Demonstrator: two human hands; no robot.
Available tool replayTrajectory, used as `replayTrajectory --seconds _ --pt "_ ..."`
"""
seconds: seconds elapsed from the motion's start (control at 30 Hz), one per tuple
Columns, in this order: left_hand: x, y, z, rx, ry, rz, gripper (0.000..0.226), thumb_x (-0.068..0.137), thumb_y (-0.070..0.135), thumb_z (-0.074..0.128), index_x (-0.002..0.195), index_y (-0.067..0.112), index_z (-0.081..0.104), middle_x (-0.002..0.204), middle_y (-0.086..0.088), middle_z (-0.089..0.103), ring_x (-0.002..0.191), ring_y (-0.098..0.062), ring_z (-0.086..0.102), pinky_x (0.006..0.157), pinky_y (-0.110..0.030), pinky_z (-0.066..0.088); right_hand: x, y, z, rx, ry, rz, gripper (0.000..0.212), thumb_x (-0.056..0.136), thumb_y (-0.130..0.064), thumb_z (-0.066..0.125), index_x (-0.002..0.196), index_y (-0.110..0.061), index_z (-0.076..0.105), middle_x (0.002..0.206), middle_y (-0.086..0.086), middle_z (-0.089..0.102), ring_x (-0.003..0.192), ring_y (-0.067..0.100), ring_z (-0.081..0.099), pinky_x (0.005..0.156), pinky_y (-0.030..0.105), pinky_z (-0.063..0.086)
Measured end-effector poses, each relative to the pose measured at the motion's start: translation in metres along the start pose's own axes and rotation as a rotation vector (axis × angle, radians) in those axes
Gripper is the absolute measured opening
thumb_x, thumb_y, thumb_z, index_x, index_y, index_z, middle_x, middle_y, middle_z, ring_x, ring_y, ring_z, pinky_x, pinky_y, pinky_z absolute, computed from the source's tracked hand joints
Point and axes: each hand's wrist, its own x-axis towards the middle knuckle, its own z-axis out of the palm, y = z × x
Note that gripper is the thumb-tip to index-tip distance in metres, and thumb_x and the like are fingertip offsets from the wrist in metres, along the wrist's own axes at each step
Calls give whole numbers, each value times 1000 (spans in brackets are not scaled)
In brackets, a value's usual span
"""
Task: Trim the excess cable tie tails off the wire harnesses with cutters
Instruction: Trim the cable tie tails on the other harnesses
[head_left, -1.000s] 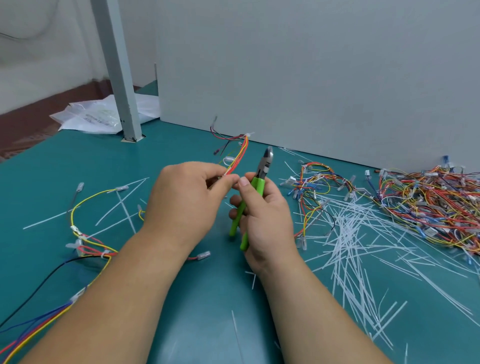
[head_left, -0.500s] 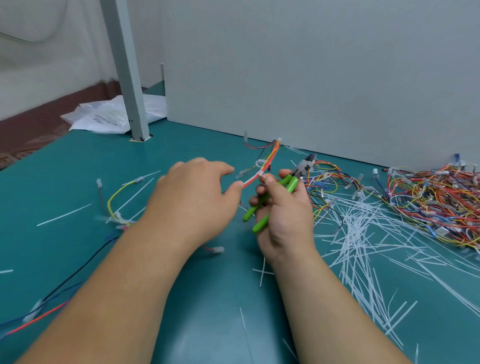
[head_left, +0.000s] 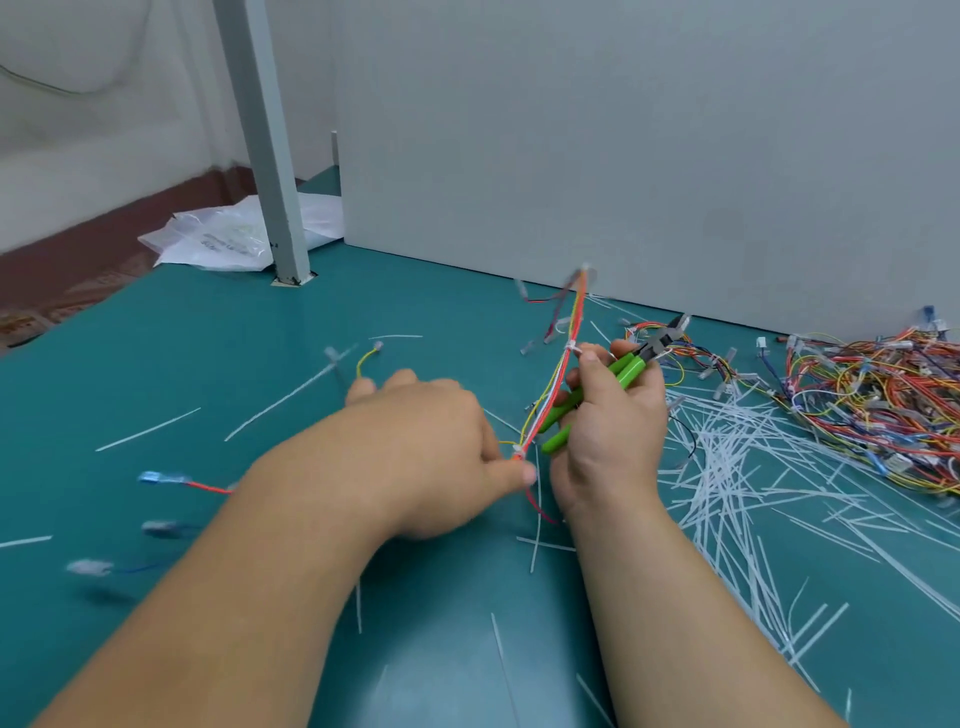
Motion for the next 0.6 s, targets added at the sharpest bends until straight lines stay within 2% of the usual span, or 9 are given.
replayTrajectory --seconds 0.03,0.07,0.1,0.17,0.23,0.3,0.37,0.5,0.6 --pt "6 1 -2 -56 71 -4 50 90 78 38 78 45 73 63 9 63 77 -5 53 78 -37 41 -1 1 0 -25 -14 -25 24 102 2 55 100 -22 52 84 -4 64 63 9 55 61 28 45" --pt "14 2 -5 -137 185 -15 56 91 76 40 74 35 73 51 5 59 62 -5 53 66 -33 40 -2 1 0 -39 -32 -41 25 102 2 56 100 -22 52 84 -5 65 64 9 56 63 28 46" --pt "24 4 -6 -244 317 -23 55 92 71 45 74 28 74 51 5 59 54 -7 54 58 -30 39 -2 1 0 -50 -50 -52 25 101 2 57 100 -23 53 84 -5 66 65 9 56 65 29 46" --pt "42 8 -3 -597 483 -12 37 95 56 58 81 26 75 62 10 66 62 -4 61 60 -27 46 -4 1 1 -73 -86 -62 24 100 1 59 101 -23 55 82 -8 68 67 10 57 67 32 46" --pt "56 14 6 -963 470 8 23 98 41 63 90 24 76 82 10 74 71 -8 67 68 -25 52 -6 1 2 -105 -122 -78 24 100 0 60 101 -23 56 83 -8 69 70 11 59 70 36 48" --pt "62 17 22 -1175 415 29 18 99 30 65 94 19 79 84 9 77 65 -2 65 62 -18 50 -8 2 3 -133 -151 -97 25 100 2 59 101 -23 57 86 -4 68 77 15 61 75 40 51" --pt "63 19 32 -1331 378 76 14 98 20 67 97 16 80 85 8 79 66 4 66 59 -10 47 -10 2 3 -136 -165 -106 27 99 5 59 101 -22 58 88 -1 67 82 18 63 77 37 53" --pt "62 15 33 -1489 372 55 16 98 23 66 98 17 81 80 6 77 58 4 60 48 -7 41 -11 2 4 -179 -204 -148 24 100 5 59 105 -19 57 78 -15 69 76 8 66 76 27 56" --pt "62 10 33 -1504 382 22 15 97 25 68 91 20 80 79 3 75 60 -1 58 49 -8 41 -14 5 3 -237 -203 -183 18 98 -6 65 106 -20 59 87 -13 68 79 8 66 77 29 56"
